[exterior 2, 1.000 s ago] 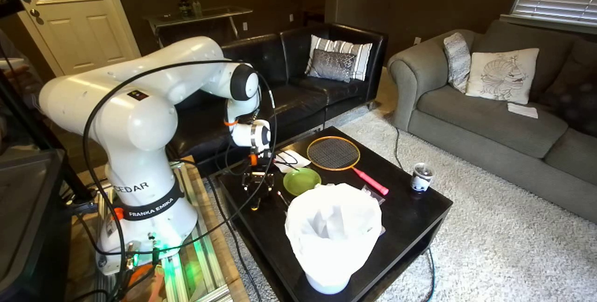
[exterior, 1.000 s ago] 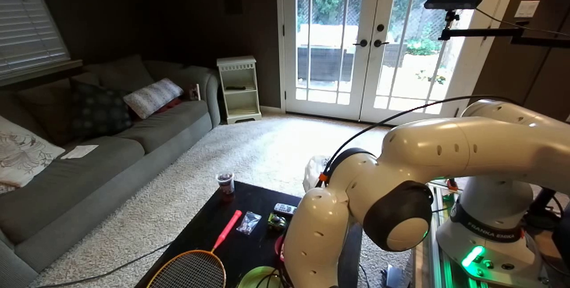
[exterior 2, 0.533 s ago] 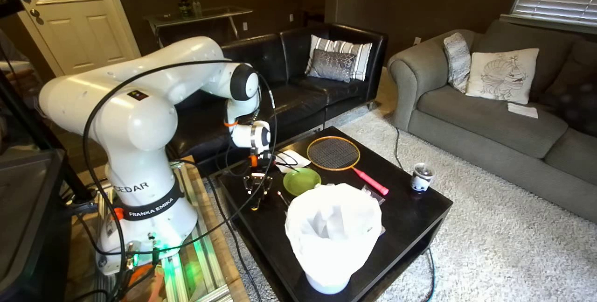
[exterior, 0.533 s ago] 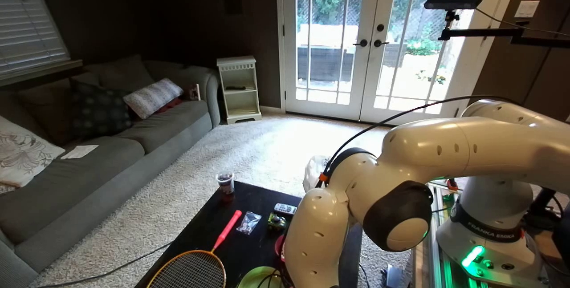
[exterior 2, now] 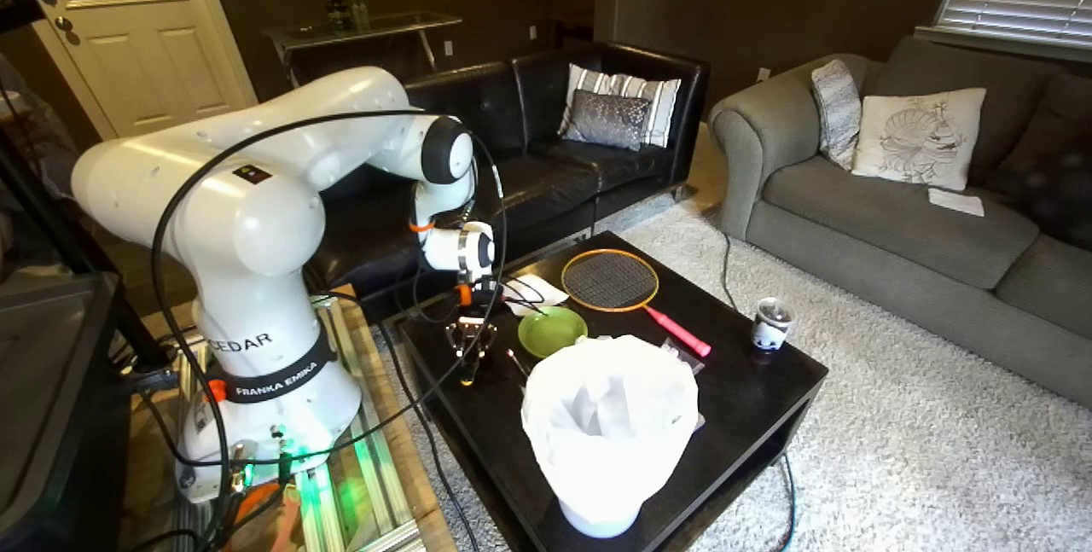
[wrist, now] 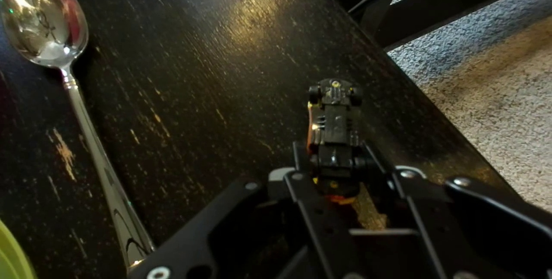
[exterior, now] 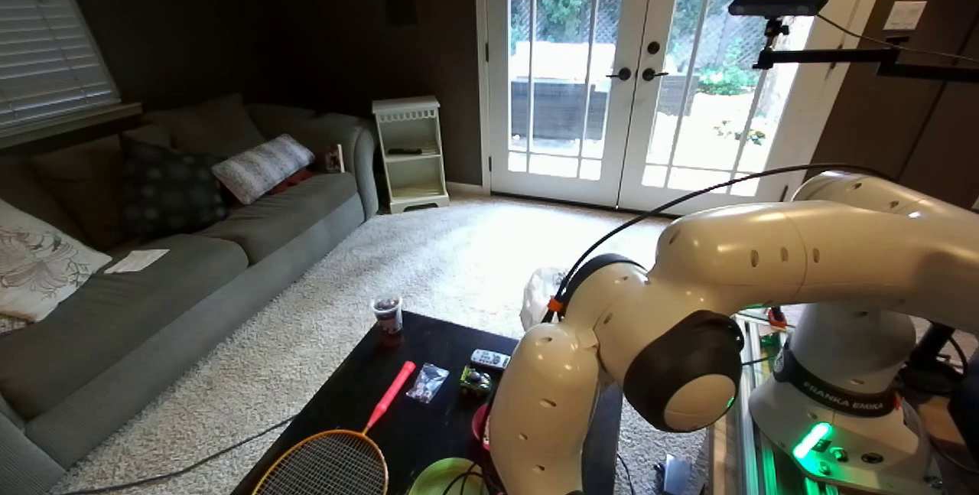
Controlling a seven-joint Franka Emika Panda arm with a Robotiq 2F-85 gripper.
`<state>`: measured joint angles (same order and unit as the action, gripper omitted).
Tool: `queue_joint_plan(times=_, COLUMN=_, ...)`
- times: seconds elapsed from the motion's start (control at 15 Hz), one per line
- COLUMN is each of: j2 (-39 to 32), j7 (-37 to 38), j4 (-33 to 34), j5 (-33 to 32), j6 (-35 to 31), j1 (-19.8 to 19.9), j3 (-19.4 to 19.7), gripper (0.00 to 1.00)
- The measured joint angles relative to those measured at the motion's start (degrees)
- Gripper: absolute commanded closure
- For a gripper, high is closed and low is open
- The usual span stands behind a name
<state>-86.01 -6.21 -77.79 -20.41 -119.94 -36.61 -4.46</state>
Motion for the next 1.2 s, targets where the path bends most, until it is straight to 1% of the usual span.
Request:
queue_joint_plan(times=0.2, j2=0.2, j7=-0.4, j4=0.0, j5=0.0, j6=-1.0, j1=0.9, j3=-0.2, gripper=0.91)
queue_joint_plan(times=0.33, j2=0.9, j7=-1.5, j4=-0.3, j5=0.0, j6=-3.2, j1=2.7, j3=-1.0, gripper=0.91)
queue_joint_plan(times=0.6, j2=2.6, j7=-4.6, j4=-3.1, j5=0.1, j6=-9.7, j1=8.4, j3=-3.5, gripper=0.91)
queue_joint_plan(times=0.87, j2=4.3, j7=-8.1, j4=-7.9, j5=0.1, j6=-16.7, j1=14.7, j3=-6.2, gripper=0.91)
queue_joint_plan(times=1.2, j2=5.7, j7=-12.0, j4=-14.5, j5=0.3, j6=-28.8, j1=22.0, j3=-9.5, gripper=0.91)
